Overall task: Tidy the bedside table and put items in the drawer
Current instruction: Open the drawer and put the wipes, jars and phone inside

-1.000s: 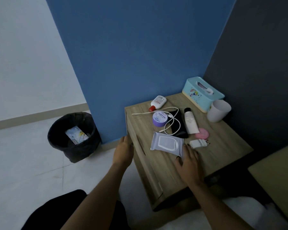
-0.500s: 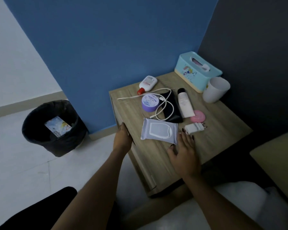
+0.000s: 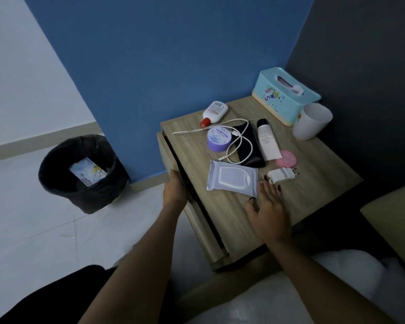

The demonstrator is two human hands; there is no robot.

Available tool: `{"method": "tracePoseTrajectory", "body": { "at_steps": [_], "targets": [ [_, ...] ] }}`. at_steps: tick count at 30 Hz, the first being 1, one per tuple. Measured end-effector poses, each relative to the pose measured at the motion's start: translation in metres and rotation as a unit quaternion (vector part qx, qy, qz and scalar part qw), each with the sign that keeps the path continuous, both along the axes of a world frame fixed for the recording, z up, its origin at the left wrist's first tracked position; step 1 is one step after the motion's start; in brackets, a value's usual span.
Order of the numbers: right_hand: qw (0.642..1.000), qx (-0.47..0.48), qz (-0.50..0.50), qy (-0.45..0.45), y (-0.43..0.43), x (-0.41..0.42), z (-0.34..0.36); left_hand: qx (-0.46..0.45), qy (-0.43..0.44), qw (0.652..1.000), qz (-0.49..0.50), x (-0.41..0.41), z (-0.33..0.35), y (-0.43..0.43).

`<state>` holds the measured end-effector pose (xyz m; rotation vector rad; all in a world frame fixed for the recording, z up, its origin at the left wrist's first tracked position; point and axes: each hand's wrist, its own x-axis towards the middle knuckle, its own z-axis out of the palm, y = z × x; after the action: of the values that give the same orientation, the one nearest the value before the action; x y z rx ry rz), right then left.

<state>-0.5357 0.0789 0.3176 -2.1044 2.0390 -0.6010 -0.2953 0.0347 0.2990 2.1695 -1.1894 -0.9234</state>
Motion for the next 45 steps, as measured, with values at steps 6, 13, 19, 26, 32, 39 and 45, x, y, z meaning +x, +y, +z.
{"method": "tracePoseTrajectory", "body": {
  "at_steps": [6,13,19,26,32,39,45],
  "targets": [
    [1.000,0.010,-0.003,0.007,0.000,-0.001,0.001,0.009,0.014,1.000,0.002,0.033,0.005,0.025],
    [1.000,0.009,0.002,0.000,0.002,0.000,0.003,0.034,-0.015,0.999,0.026,0.077,0.011,0.052],
    [1.000,0.014,0.013,0.006,0.003,-0.001,0.005,0.034,-0.016,0.998,0.042,0.109,0.012,0.073],
    [1.000,0.008,0.020,0.009,0.005,0.001,0.005,0.017,0.001,0.999,0.042,0.125,0.014,0.086],
    [0.999,0.020,0.036,-0.005,0.007,0.001,0.005,0.038,-0.034,0.999,-0.003,0.130,0.013,0.089],
    [0.981,-0.078,0.137,-0.116,-0.010,0.012,0.035,-0.032,-0.038,0.999,0.000,0.154,0.014,0.067],
    [0.974,-0.046,0.194,-0.108,-0.038,0.018,0.035,-0.051,-0.062,0.996,0.024,0.155,0.012,0.026]
  ]
}}
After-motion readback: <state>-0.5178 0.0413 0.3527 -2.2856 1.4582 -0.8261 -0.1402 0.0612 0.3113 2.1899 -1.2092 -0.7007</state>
